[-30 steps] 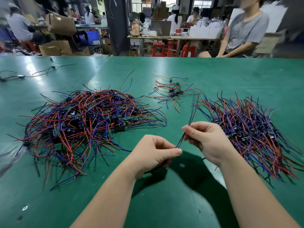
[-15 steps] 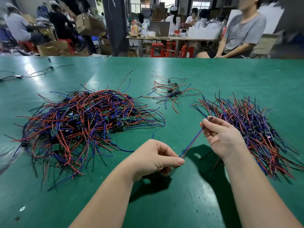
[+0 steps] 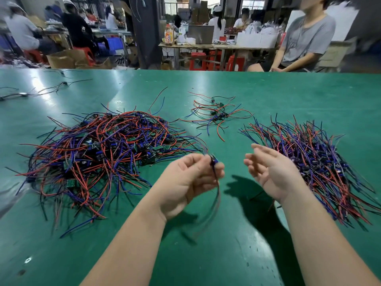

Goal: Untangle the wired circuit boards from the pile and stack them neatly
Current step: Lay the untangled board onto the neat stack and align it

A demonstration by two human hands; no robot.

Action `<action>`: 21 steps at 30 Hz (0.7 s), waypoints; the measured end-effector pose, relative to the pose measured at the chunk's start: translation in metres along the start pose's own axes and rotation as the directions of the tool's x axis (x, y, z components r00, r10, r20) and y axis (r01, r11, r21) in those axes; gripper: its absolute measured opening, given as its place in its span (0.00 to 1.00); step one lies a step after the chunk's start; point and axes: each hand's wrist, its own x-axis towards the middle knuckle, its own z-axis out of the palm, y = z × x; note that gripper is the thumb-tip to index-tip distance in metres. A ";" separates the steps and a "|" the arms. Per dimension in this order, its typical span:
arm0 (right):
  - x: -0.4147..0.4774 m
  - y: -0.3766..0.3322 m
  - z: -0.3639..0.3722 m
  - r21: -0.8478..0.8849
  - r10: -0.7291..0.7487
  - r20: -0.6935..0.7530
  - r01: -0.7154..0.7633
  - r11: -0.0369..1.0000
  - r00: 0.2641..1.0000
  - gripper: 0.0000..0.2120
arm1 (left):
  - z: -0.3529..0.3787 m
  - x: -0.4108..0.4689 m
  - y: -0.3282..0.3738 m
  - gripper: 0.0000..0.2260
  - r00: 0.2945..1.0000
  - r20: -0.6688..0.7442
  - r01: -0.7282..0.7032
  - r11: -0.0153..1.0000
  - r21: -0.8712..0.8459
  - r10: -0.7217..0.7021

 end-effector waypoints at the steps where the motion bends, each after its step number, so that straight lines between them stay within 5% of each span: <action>1: -0.003 0.004 0.002 -0.084 0.029 0.057 -0.025 0.996 0.998 0.06 | 0.001 0.001 0.002 0.11 0.999 -0.027 -0.022 0.995 -0.095 0.019; 5: -0.020 0.020 0.022 -0.382 0.084 0.319 0.047 0.923 0.944 0.14 | 0.001 0.003 0.004 0.12 0.992 -0.110 -0.091 0.946 -0.310 0.059; 8: -0.033 0.030 0.038 -0.243 -0.022 0.425 0.137 0.960 0.905 0.14 | 0.004 0.004 -0.001 0.16 0.982 -0.177 -0.111 0.964 -0.242 0.068; 11: -0.036 0.037 0.048 -0.009 -0.117 0.374 0.130 0.992 0.920 0.09 | 0.008 0.005 -0.009 0.05 0.950 -0.297 -0.115 0.992 -0.047 0.096; 13: -0.035 0.037 0.052 0.070 -0.092 0.276 0.075 0.995 0.957 0.07 | 0.010 0.005 -0.015 0.06 0.933 -0.326 -0.137 0.988 0.074 0.154; 17: -0.030 0.029 0.049 0.209 0.015 0.191 -0.056 0.976 0.981 0.05 | 0.009 0.004 -0.021 0.09 0.930 -0.137 -0.278 0.897 0.344 0.341; 19: -0.026 0.022 0.044 0.250 0.048 0.190 -0.095 0.964 0.981 0.04 | 0.010 0.004 -0.021 0.08 0.933 -0.043 -0.318 0.875 0.365 0.357; 21: -0.023 0.017 0.036 0.148 0.067 0.252 -0.107 0.983 0.965 0.05 | 0.011 0.004 -0.019 0.04 0.952 -0.094 -0.258 0.927 0.274 0.292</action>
